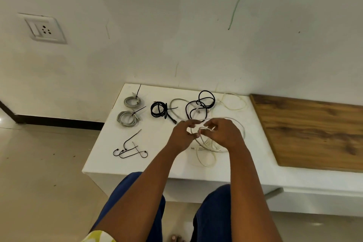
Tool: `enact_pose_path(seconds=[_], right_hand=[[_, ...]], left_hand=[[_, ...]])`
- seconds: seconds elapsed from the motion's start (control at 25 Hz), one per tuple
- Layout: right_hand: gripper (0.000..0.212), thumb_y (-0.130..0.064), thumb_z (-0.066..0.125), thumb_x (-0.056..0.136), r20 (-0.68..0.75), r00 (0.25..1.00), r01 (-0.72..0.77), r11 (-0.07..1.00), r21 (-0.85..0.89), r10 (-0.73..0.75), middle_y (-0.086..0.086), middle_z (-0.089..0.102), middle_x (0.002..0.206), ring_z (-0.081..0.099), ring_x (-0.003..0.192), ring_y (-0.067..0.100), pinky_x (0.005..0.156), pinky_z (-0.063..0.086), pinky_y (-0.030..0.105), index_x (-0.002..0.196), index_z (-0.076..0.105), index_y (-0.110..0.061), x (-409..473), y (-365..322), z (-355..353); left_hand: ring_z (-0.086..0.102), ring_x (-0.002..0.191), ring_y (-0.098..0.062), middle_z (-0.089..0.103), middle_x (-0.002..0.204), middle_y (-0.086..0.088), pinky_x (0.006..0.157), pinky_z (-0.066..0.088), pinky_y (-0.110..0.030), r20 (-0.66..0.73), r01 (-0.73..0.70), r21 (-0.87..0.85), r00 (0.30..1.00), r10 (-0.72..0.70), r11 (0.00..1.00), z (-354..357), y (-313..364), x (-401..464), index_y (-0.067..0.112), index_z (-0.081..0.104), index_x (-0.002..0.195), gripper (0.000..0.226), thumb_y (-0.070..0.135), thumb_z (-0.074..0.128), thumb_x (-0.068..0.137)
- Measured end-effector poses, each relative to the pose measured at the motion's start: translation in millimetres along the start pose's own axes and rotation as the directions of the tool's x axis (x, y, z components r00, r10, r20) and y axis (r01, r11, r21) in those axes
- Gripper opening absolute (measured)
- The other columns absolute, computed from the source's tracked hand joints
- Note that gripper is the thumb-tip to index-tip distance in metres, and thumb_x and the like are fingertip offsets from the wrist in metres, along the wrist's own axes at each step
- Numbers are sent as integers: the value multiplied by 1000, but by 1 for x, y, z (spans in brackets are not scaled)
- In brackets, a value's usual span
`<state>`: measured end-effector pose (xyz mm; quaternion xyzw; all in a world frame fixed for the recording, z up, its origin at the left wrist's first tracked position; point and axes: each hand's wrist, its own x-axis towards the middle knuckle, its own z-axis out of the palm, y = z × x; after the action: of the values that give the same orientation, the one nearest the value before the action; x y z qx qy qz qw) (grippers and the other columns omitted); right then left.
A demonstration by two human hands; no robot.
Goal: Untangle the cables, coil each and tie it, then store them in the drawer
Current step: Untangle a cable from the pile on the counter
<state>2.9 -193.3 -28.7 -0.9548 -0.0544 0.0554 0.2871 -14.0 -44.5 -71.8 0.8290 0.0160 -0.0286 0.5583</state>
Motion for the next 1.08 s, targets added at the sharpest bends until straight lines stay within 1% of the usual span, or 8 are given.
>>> enact_pose_path(seconds=[0.12,0.24,0.32,0.44,0.64,0.8,0.92,1.08], right_hand=[[17,-34,62,86,-1,998,-71,997,-33,71,1,71,86,64,89,20,76,45,30,88,72,-21,-3,2,5],[12,-24,63,86,-132,990,-17,960,279,56,-6,69,74,65,81,16,71,46,25,78,71,-21,-6,-6,5],[10,-22,66,85,-219,973,39,886,462,71,-10,69,69,65,77,13,72,46,23,76,71,-21,-8,-10,4],[11,-23,66,85,-311,947,129,801,584,74,-14,68,64,62,70,4,74,46,22,75,71,-23,-10,-13,3],[7,-32,65,87,-361,933,177,888,425,-13,-13,66,74,59,74,5,68,42,18,82,68,-27,-8,-9,2],[10,-27,60,91,-349,937,168,916,364,-33,-5,62,71,57,73,14,68,43,26,88,68,-22,-6,-12,7],[30,-5,51,93,-453,891,263,776,573,32,-2,59,63,56,65,11,68,47,21,84,64,-31,-5,-19,3],[26,-1,47,94,-433,895,329,499,802,106,0,66,71,65,76,13,80,54,28,92,66,-19,-7,-22,3]], left_hand=[[56,72,-11,59,106,0,71,48,-19,40,-32,-10,999,33,999,12,2,-1,21,63,113,36,13,73,79],[57,74,-12,63,94,1,65,42,-15,31,20,3,999,-20,1000,23,-1,0,18,65,100,18,24,69,84],[59,76,-15,66,87,-7,68,42,-19,28,80,-26,996,-79,996,24,-2,2,9,65,89,24,32,62,88],[64,79,-21,67,80,-8,77,51,-23,-27,14,-213,999,-20,977,18,4,4,7,68,85,18,23,61,91],[65,81,-25,66,85,-5,80,56,-39,-355,-240,-221,923,151,945,-2,13,11,9,65,89,17,4,50,94],[59,86,-14,65,91,-3,79,50,-29,-477,-381,-43,820,315,924,-12,17,10,5,63,98,15,5,49,95],[55,90,-16,65,94,-3,77,44,-24,-458,-367,246,772,441,897,-15,15,9,8,64,101,16,15,50,96],[54,76,-14,61,89,-4,71,45,-29,-268,-211,261,922,281,942,-10,12,10,6,65,91,26,29,53,95]])
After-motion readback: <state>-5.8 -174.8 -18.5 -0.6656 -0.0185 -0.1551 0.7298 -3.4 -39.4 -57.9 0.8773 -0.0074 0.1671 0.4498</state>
